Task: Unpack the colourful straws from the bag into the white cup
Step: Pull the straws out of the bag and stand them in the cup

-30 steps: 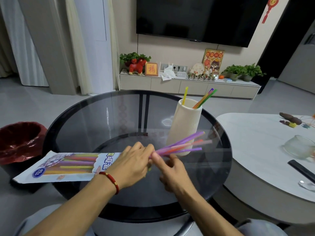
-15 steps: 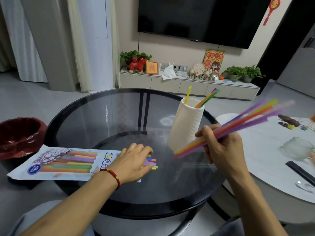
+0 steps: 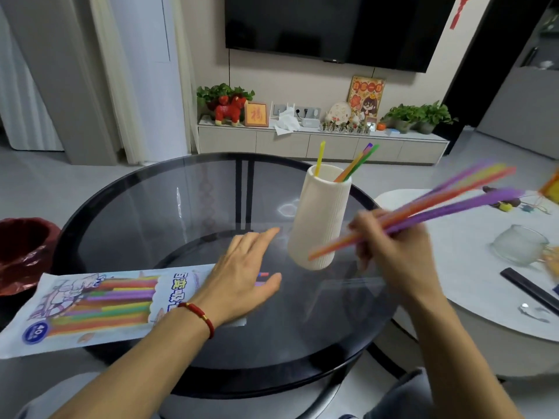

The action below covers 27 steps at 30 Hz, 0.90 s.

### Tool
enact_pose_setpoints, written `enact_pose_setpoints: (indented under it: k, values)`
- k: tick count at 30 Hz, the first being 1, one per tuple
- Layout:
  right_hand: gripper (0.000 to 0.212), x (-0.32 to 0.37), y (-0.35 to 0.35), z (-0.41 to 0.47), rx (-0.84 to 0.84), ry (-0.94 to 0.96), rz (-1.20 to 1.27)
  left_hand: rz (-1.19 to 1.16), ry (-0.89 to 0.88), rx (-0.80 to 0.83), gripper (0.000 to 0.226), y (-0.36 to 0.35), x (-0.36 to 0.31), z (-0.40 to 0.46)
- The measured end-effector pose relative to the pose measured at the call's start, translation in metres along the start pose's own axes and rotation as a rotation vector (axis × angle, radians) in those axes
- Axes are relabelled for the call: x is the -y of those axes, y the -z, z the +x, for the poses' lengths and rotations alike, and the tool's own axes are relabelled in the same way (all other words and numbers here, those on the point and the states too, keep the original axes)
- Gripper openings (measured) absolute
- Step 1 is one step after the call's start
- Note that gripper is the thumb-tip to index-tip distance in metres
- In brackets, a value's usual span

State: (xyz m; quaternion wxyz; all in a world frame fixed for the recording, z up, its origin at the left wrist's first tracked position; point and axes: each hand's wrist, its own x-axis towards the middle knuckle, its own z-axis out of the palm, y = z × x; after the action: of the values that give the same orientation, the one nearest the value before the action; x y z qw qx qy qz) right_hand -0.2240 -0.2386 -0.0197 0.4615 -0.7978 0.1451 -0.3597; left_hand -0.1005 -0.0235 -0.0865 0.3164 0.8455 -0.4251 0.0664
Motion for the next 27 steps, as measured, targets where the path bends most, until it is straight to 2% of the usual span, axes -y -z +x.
enact_pose_setpoints:
  k: [2, 4, 7, 10, 12, 15, 16, 20, 22, 24, 27]
  values:
    - [0.024, 0.019, 0.014, 0.015, -0.196, -0.018, 0.285, -0.219, 0.054, -0.004, 0.087, 0.004, -0.015, 0.015]
    - [0.024, 0.037, 0.023, 0.036, -0.256, -0.013, 0.412, -0.425, 0.121, 0.04, 0.105, 0.012, -0.031, 0.045]
    - [0.022, 0.052, 0.022, 0.064, -0.244, 0.108, 0.325, -0.578, 0.222, 0.036, 0.125, 0.026, -0.054, 0.097]
    - [0.023, 0.056, 0.008, 0.095, -0.189, 0.13, 0.026, -0.582, 0.318, 0.052, 0.135, 0.02, -0.07, 0.132]
    - [0.022, 0.057, -0.005, 0.109, -0.064, 0.078, -0.121, -0.54, 0.364, 0.041, 0.121, 0.007, -0.075, 0.141]
    - [0.016, 0.058, -0.017, 0.114, 0.078, 0.091, -0.261, -0.283, 0.343, -0.071, 0.056, -0.003, -0.076, 0.144]
    - [0.016, 0.06, -0.019, 0.116, 0.1, 0.1, -0.283, -0.238, 0.316, -0.093, 0.051, -0.001, -0.076, 0.143]
    - [0.022, 0.068, -0.024, 0.121, 0.2, 0.093, -0.347, -0.304, 0.342, -0.074, 0.058, 0.006, -0.068, 0.133]
    - [0.025, 0.073, -0.027, 0.118, 0.221, 0.083, -0.333, -0.295, 0.298, -0.048, 0.052, 0.01, -0.067, 0.127]
    - [0.033, 0.076, -0.026, 0.115, 0.199, 0.074, -0.297, -0.321, 0.282, 0.03, 0.066, 0.012, -0.063, 0.121]
    - [0.069, 0.077, -0.02, 0.11, 0.162, 0.089, -0.285, -0.329, 0.385, 0.116, 0.126, 0.018, -0.043, 0.093]
